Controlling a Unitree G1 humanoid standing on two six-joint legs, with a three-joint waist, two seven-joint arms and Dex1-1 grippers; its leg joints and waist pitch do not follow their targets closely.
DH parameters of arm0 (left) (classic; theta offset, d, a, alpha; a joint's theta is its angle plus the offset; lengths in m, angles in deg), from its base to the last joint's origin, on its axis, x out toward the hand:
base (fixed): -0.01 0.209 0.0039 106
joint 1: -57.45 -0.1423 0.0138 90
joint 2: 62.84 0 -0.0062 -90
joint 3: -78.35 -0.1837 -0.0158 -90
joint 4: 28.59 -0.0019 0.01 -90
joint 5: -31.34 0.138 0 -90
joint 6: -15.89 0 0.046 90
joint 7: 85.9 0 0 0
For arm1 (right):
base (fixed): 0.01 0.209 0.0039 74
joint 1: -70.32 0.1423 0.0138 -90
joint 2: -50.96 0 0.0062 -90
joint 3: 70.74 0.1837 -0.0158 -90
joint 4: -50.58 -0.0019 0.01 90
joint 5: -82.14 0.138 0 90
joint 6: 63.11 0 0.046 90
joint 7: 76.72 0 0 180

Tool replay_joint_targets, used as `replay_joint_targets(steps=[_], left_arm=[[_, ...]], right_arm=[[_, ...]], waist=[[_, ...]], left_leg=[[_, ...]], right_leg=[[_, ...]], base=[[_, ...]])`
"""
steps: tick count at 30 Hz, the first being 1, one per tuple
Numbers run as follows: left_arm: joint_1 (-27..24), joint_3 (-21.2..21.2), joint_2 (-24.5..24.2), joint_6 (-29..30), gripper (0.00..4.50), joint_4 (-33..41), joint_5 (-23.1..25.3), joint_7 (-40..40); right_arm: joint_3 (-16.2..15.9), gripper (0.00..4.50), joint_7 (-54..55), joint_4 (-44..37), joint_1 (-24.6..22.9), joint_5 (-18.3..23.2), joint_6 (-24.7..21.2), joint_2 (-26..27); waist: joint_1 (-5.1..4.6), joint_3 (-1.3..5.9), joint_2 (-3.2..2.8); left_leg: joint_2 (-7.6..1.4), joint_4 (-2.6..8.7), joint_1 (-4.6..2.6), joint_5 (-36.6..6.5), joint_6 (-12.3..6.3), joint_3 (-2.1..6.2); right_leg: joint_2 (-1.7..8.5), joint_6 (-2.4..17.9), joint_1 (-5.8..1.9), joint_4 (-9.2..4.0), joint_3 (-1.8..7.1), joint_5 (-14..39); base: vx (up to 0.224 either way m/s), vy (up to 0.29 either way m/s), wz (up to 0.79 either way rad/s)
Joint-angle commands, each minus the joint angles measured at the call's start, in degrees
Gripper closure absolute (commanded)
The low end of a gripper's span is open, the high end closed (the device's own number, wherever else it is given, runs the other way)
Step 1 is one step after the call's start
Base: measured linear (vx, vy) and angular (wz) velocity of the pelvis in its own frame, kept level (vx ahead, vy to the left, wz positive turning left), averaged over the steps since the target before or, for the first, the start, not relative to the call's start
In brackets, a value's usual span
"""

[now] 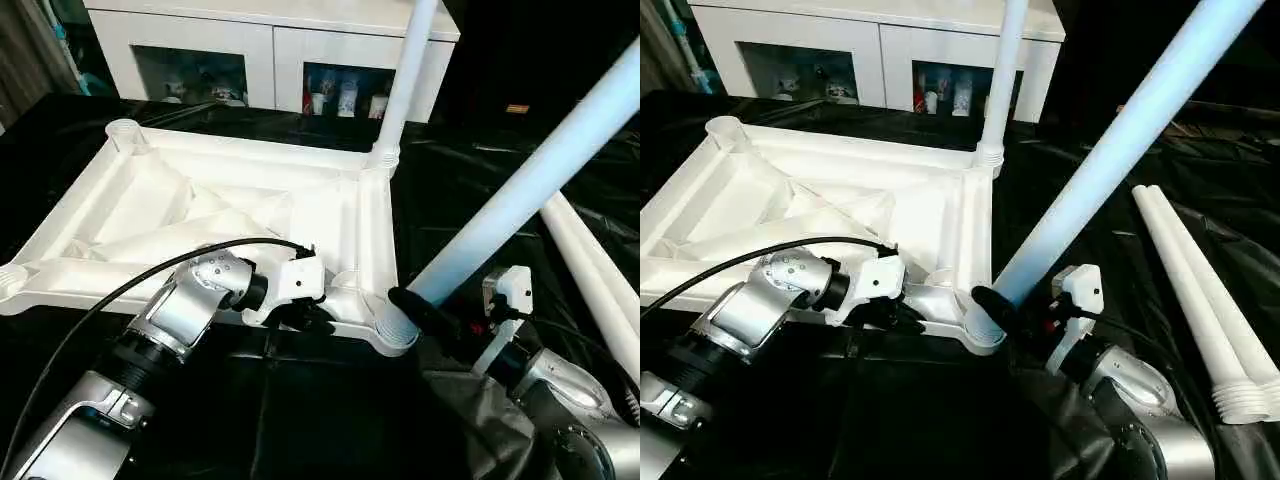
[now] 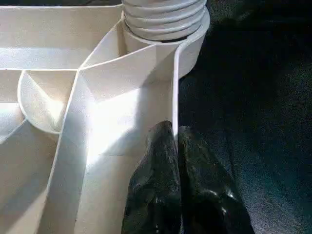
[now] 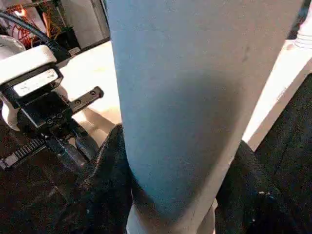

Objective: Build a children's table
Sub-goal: Insert table leg to table base

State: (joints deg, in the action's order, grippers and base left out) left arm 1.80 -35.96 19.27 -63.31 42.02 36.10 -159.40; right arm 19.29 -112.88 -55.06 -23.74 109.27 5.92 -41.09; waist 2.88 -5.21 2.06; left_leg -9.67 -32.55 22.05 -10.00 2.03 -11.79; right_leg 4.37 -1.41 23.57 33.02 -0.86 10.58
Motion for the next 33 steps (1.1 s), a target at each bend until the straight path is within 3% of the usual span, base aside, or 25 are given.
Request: replay_joint_targets(steps=[1,9,19,25,30,33], left_arm=[[0.3,0.6,0.0,0.7,4.5,-1.2,0.8,2.6],[0.7,0.4,0.0,0.5,4.5,-1.8,1.0,3.2],[1.2,-0.6,-0.9,-1.2,4.5,-1.9,1.5,1.6],[1.6,-0.6,-1.1,-2.2,4.5,-2.2,1.2,1.0],[2.3,-0.7,-0.6,-4.8,4.5,-3.2,-0.4,-1.1],[2.4,-0.9,-0.6,-5.4,4.5,-3.2,-0.8,-2.1]], right_arm=[[-2.9,2.65,0.1,1.4,-2.0,-1.7,-1.5,-0.2],[-6.0,2.65,-0.1,0.4,-3.4,-5.0,0.4,-0.8],[-8.7,2.65,-5.7,1.4,-0.2,-3.7,-4.2,-4.7],[-9.6,2.65,-8.8,1.8,0.4,-2.2,-5.9,-7.2],[-10.4,2.65,-14.6,2.7,-0.4,-1.1,-5.6,-10.0],[-10.9,2.65,-15.9,3.1,-0.3,-1.4,-5.4,-10.7]], waist=[[-0.1,1.44,-0.09],[-0.08,1.02,0.12],[-0.33,1.07,0.74],[-0.34,1.5,0.94],[0.03,2.2,0.7],[0.31,2.38,0.72]], left_leg=[[-3.75,5.55,-1.41,-24.1,1.48,2.48],[-3.78,5.7,-1.61,-26.1,1.48,2.65],[-3.87,5.72,-1.4,-25.8,1.27,2.79],[-3.99,5.54,-1.48,-23.2,1.04,2.44],[-3.93,5.03,-1.5,-18.9,-0.14,1.88],[-3.96,4.78,-1.63,-17.3,-1.03,1.69]], right_leg=[[3.97,7.5,-0.43,-4.97,2.23,25.8],[4.17,6.0,0.09,-5.56,2.44,30.4],[4.35,5.6,0.01,-5.64,2.43,32.3],[4.1,6.9,-0.17,-5.24,2.42,26.9],[3.79,10.3,-0.96,-4.23,2.32,16.9],[3.79,11.4,-1.19,-3.92,2.25,13.8]], base=[[0.0,0.0,0.0],[0.0,0.0,0.0],[0.0,0.0,0.0],[0.0,0.0,0.0],[0.0,0.0,0.0],[0.0,0.0,0.0]])
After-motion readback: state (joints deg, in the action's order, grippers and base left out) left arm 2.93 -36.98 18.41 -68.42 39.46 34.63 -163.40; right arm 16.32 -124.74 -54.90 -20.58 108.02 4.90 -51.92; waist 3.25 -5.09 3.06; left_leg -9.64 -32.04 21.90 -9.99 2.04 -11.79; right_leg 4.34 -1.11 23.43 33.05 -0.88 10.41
